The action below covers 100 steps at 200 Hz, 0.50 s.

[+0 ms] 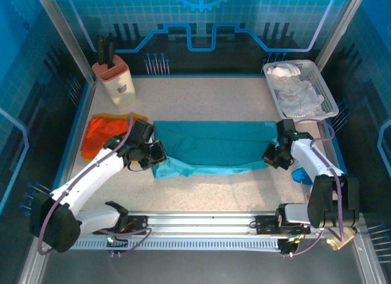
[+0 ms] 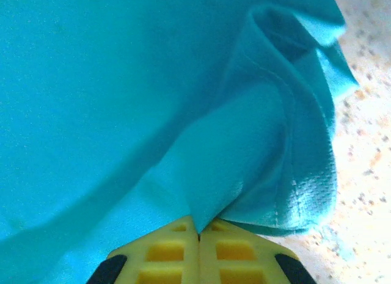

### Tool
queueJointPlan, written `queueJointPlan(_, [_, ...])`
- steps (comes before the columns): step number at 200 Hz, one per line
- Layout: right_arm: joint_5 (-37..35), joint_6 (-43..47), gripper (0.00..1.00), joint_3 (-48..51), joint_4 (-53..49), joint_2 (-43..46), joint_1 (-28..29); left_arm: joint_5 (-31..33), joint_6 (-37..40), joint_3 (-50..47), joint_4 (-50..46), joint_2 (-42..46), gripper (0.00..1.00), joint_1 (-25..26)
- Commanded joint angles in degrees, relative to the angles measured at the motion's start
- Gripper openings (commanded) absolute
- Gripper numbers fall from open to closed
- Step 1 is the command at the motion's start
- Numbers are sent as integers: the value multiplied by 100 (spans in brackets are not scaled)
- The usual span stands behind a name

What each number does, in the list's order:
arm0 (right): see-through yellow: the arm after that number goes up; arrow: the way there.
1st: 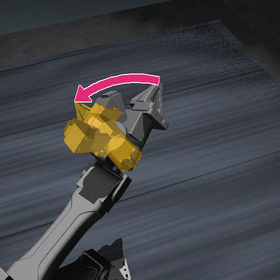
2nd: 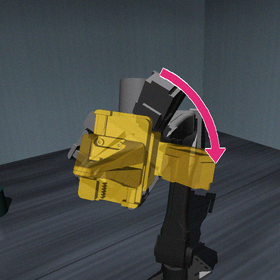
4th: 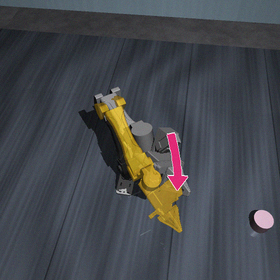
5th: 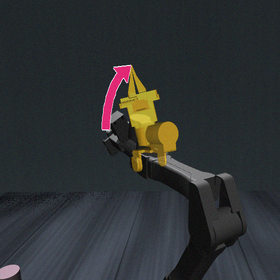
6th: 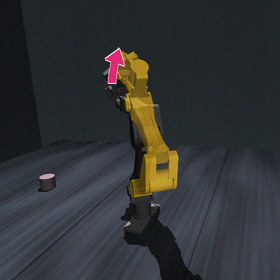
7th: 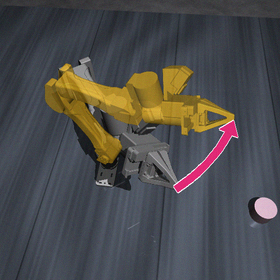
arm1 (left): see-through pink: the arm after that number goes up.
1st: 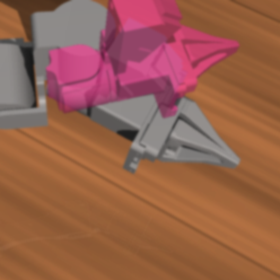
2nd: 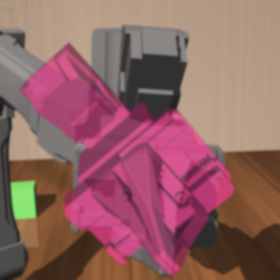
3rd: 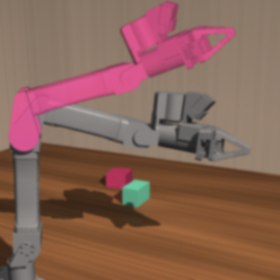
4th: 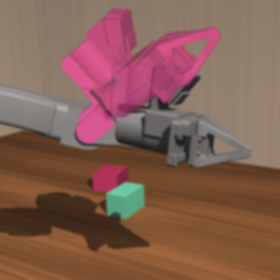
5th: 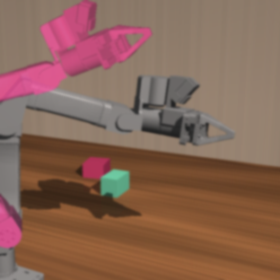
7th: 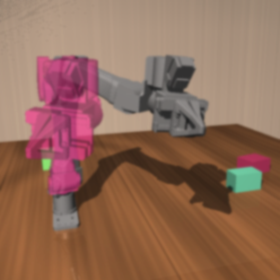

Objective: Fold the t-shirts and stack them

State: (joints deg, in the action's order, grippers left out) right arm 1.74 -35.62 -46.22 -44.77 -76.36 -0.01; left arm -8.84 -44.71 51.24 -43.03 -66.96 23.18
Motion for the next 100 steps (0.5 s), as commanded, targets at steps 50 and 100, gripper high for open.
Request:
queueJointPlan(50, [110,449,0,-1021,133,-903,-12,77,1139,1085,-173,-959,0,-450])
queueJointPlan(100, [304,402,0,-1238,363,-1326,-165,248,1627,1814,-293,-1957,0,-620])
